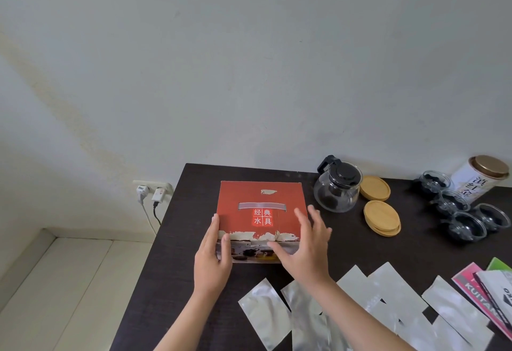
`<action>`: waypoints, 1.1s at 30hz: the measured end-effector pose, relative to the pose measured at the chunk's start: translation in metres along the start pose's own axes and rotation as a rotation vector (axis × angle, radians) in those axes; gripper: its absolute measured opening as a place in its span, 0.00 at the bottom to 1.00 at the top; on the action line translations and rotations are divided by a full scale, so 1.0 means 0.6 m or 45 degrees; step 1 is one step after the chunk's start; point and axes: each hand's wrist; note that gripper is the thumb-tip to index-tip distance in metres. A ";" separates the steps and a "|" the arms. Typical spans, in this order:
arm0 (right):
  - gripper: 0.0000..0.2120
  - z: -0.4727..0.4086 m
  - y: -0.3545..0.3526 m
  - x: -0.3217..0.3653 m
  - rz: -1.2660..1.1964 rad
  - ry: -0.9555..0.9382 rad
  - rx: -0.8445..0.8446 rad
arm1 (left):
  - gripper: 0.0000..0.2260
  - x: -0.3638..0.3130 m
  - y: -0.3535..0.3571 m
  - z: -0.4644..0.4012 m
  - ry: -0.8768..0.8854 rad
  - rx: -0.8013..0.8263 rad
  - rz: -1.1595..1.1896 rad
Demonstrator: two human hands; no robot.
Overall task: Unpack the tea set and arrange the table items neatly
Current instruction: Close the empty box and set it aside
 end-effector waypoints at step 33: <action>0.45 -0.199 0.026 -0.073 -0.236 0.198 0.143 | 0.34 -0.090 0.130 -0.214 -0.833 -0.215 -0.010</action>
Point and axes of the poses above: each hand's wrist, its own z-axis away from the middle knuckle, its own y-axis out of the palm, x = y × z, and after that the axes turned 6 degrees about -y, right-handed
